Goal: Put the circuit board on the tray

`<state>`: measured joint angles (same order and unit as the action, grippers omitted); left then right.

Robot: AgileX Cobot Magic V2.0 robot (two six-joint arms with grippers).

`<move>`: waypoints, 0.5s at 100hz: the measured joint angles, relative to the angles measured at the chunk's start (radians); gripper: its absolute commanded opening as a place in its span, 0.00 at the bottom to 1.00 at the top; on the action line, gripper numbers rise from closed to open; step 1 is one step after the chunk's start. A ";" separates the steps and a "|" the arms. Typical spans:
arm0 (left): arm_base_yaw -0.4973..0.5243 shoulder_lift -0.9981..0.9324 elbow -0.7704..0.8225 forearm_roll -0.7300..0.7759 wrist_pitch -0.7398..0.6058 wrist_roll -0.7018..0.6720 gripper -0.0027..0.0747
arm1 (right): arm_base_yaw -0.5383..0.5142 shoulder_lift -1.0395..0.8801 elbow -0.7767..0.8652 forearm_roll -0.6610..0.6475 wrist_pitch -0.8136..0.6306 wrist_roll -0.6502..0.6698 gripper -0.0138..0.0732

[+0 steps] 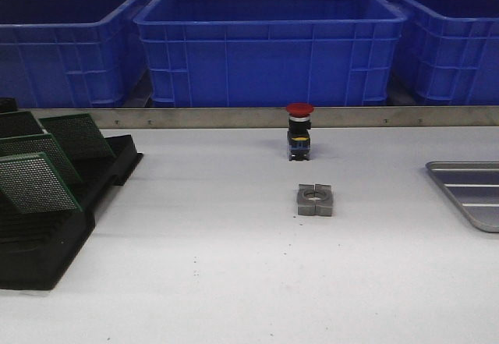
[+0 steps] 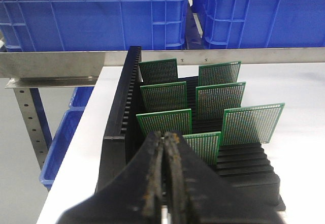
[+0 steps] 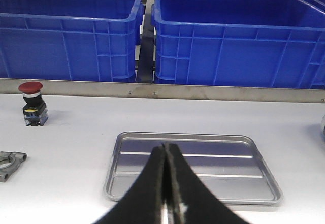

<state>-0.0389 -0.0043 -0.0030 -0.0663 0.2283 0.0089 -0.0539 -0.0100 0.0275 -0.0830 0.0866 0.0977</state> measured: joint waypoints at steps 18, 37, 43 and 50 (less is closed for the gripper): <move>0.000 0.000 0.000 0.000 0.000 0.000 0.01 | 0.000 0.000 0.000 0.000 0.000 0.000 0.09; 0.000 0.000 0.000 0.000 -0.004 0.000 0.01 | 0.000 0.000 0.000 0.000 0.000 0.000 0.09; 0.000 0.000 0.000 0.000 -0.017 0.000 0.01 | 0.000 0.000 0.000 0.000 0.000 0.000 0.09; 0.000 0.000 0.000 0.003 -0.039 0.000 0.01 | 0.000 0.000 0.000 0.000 0.000 0.000 0.09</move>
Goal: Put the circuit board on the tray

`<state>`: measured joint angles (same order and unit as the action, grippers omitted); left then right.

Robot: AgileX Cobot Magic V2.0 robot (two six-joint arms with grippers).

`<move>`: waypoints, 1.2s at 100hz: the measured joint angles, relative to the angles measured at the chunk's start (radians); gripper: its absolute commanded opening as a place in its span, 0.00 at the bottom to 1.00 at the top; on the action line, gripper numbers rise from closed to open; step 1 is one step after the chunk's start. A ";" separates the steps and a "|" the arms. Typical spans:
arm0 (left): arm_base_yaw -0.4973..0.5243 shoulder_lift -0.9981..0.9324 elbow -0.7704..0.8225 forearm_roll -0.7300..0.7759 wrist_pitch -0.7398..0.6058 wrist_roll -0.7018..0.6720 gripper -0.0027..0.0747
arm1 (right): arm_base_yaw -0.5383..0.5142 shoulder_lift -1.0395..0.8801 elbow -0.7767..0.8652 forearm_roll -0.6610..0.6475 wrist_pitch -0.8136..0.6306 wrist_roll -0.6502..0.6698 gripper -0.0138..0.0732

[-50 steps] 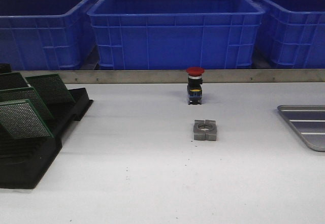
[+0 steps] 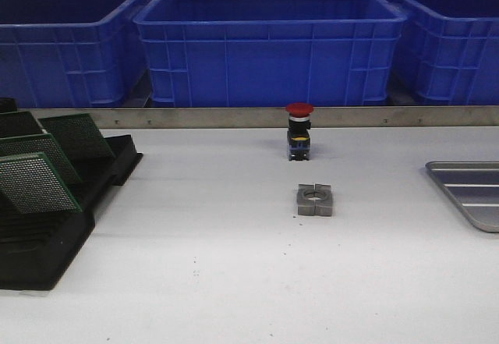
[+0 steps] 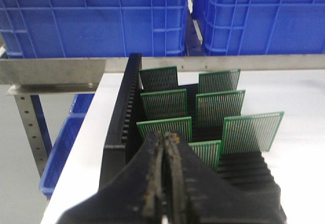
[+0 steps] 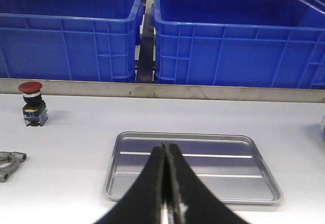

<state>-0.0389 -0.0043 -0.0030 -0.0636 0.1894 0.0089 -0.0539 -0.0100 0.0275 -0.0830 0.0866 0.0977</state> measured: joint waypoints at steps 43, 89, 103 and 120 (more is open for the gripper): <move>0.000 0.000 0.000 0.032 -0.108 0.000 0.01 | 0.000 0.000 0.000 0.000 0.000 0.000 0.09; 0.000 0.151 -0.257 -0.045 0.218 0.000 0.01 | 0.000 0.000 0.000 0.000 0.000 0.000 0.09; 0.000 0.267 -0.337 -0.059 0.272 0.000 0.01 | 0.000 0.000 0.000 0.000 0.000 0.000 0.09; 0.000 0.412 -0.414 -0.062 0.295 0.000 0.08 | 0.000 0.000 0.000 0.000 0.000 0.000 0.09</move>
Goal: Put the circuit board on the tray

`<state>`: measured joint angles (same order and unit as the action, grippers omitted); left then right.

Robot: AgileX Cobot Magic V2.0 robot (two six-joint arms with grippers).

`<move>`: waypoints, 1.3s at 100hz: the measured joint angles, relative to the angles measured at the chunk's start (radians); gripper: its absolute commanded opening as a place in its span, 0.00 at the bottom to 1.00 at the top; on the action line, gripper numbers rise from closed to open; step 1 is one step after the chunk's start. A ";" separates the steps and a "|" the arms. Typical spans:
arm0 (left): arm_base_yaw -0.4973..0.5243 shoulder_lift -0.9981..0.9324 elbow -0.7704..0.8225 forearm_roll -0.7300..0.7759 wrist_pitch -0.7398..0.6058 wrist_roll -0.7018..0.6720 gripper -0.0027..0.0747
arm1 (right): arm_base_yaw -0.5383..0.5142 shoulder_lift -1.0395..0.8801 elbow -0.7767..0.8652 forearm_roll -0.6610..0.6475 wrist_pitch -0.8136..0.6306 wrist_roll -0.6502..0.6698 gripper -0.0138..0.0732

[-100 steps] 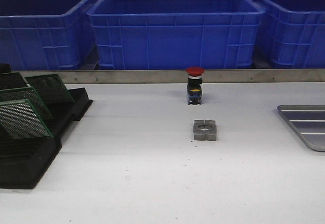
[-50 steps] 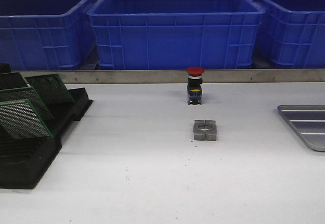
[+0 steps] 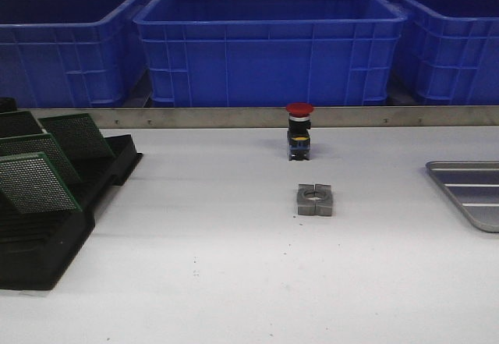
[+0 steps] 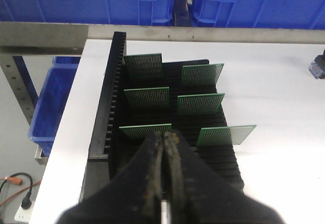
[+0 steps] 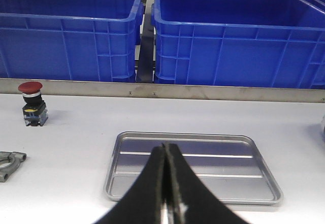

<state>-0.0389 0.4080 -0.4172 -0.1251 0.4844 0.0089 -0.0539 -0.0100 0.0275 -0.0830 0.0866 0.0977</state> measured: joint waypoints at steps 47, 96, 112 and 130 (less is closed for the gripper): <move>0.000 0.321 -0.075 -0.004 -0.014 0.539 0.51 | 0.000 0.000 0.000 0.000 0.000 0.000 0.09; -0.120 0.679 -0.177 -0.004 -0.032 1.166 0.51 | 0.000 0.000 0.000 0.000 0.000 0.000 0.09; -0.122 0.790 -0.221 0.009 -0.023 1.217 0.51 | 0.000 0.000 0.000 0.000 0.000 0.000 0.09; -0.122 0.886 -0.236 0.050 -0.014 1.234 0.50 | 0.000 0.000 0.000 0.000 0.000 0.000 0.09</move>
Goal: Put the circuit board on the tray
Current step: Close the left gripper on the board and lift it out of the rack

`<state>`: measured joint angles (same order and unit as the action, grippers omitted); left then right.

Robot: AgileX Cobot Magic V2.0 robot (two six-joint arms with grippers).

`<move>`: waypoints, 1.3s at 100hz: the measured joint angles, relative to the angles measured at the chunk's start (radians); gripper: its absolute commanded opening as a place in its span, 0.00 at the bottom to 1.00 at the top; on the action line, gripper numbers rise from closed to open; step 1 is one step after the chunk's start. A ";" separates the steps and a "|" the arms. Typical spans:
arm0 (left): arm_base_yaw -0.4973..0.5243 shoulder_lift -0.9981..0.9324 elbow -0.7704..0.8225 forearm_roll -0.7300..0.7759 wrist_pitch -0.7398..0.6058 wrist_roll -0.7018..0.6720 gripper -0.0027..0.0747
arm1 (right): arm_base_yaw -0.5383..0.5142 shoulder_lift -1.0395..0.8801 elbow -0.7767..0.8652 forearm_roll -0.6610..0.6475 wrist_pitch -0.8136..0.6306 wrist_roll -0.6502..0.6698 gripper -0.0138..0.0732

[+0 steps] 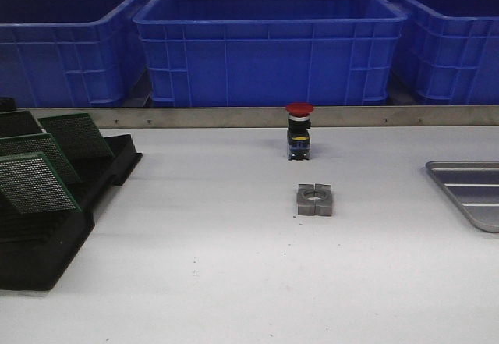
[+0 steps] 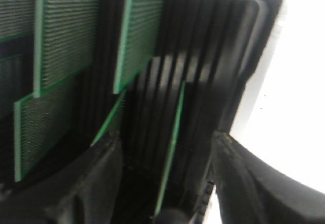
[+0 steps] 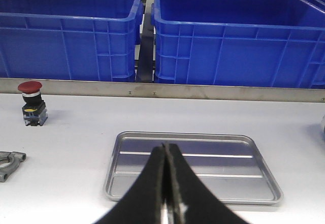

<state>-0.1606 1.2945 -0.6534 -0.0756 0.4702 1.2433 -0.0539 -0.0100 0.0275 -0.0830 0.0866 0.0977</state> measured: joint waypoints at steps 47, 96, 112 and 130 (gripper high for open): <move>0.000 0.093 -0.007 0.066 -0.020 0.002 0.01 | 0.000 0.000 0.000 0.000 0.000 0.000 0.09; -0.002 0.001 -0.137 0.028 0.279 0.011 0.01 | 0.000 0.000 0.000 0.000 0.000 0.000 0.09; -0.002 -0.034 -0.170 -0.140 0.395 0.011 0.01 | 0.000 0.000 0.000 0.000 0.000 0.000 0.09; -0.004 -0.034 -0.175 -0.439 0.481 0.046 0.01 | 0.000 0.000 0.000 0.000 0.000 0.000 0.09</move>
<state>-0.1650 1.2604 -0.8285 -0.5149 0.9511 1.2893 -0.0539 -0.0100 0.0275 -0.0830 0.0866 0.0977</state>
